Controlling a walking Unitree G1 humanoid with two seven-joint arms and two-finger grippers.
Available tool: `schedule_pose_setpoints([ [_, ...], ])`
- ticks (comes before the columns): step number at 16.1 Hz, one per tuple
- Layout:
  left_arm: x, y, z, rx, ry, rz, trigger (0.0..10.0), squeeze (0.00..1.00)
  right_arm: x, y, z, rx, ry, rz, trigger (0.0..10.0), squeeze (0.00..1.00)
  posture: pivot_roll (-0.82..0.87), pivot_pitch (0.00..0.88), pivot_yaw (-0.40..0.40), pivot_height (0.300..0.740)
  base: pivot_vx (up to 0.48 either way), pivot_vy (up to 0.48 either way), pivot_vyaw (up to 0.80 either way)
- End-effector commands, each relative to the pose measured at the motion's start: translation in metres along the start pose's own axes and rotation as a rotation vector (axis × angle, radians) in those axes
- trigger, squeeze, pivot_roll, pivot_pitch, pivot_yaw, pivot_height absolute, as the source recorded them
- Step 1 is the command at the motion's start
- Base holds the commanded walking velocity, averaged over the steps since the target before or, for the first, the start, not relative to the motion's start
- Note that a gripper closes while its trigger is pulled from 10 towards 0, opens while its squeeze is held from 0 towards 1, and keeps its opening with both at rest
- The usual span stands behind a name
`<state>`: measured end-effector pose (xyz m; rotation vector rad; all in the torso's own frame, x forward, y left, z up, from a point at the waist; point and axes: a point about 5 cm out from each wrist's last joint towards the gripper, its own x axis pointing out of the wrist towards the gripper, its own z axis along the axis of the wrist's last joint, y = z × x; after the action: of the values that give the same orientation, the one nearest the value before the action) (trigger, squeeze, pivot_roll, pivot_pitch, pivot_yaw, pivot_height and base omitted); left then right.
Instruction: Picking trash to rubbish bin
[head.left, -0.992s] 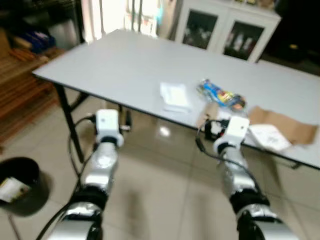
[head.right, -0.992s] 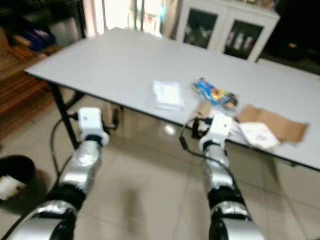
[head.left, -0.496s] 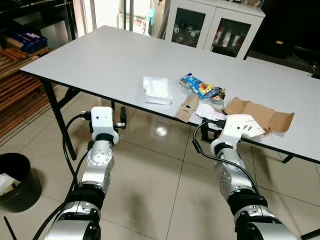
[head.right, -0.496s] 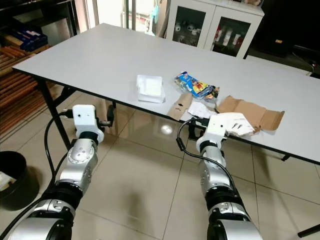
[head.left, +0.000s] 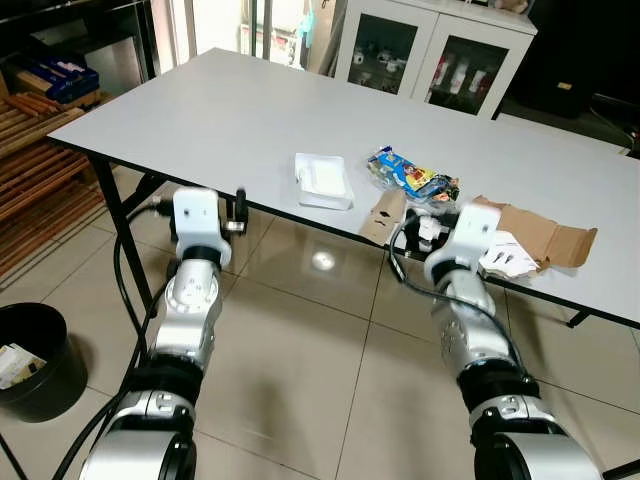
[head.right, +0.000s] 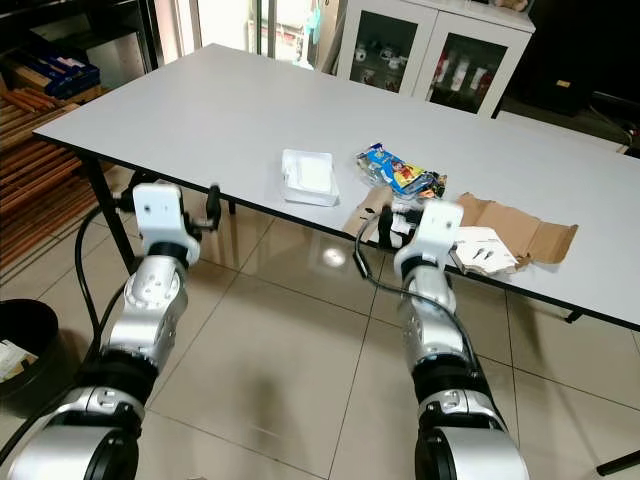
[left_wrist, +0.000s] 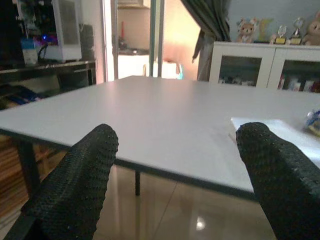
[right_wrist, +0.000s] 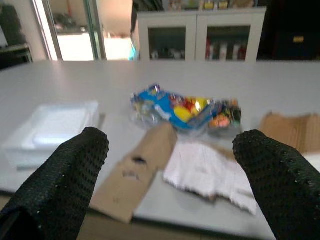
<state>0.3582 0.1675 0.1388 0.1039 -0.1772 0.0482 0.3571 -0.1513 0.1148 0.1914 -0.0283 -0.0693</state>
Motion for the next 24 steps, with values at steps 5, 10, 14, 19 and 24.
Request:
schedule_pose_setpoints([
  [5, 0.004, -0.008, 0.009, 0.0, -0.017, -0.029, 10.0, 0.0, 0.005, -0.001, 0.011, 0.016, -0.022, 0.004, 10.0, 0.0, -0.02, 0.025, -0.117, 0.74, 0.0, 0.0, -0.32],
  [10, 0.005, -0.006, 0.01, 0.001, -0.015, -0.022, 10.0, 0.0, 0.004, 0.0, 0.012, 0.022, -0.025, 0.001, 10.0, 0.0, -0.02, 0.031, -0.12, 0.74, 0.096, 0.0, -0.45],
  [14, 0.005, -0.006, 0.011, -0.002, -0.017, -0.014, 10.0, 0.0, 0.005, 0.004, 0.013, 0.021, -0.025, 0.017, 10.0, 0.0, -0.02, 0.029, -0.124, 0.74, 0.189, 0.0, 0.0],
  [19, 0.004, -0.007, 0.011, -0.007, -0.02, -0.009, 10.0, 0.0, 0.005, 0.005, 0.012, 0.014, -0.021, 0.024, 10.0, 0.0, -0.02, 0.03, -0.128, 0.74, 0.333, 0.0, 0.0],
  [24, 0.005, -0.007, 0.014, -0.009, -0.027, -0.009, 10.0, 0.0, 0.005, 0.006, 0.012, 0.006, -0.016, 0.033, 10.0, 0.0, -0.02, 0.031, -0.129, 0.74, 0.341, 0.0, 0.0],
])
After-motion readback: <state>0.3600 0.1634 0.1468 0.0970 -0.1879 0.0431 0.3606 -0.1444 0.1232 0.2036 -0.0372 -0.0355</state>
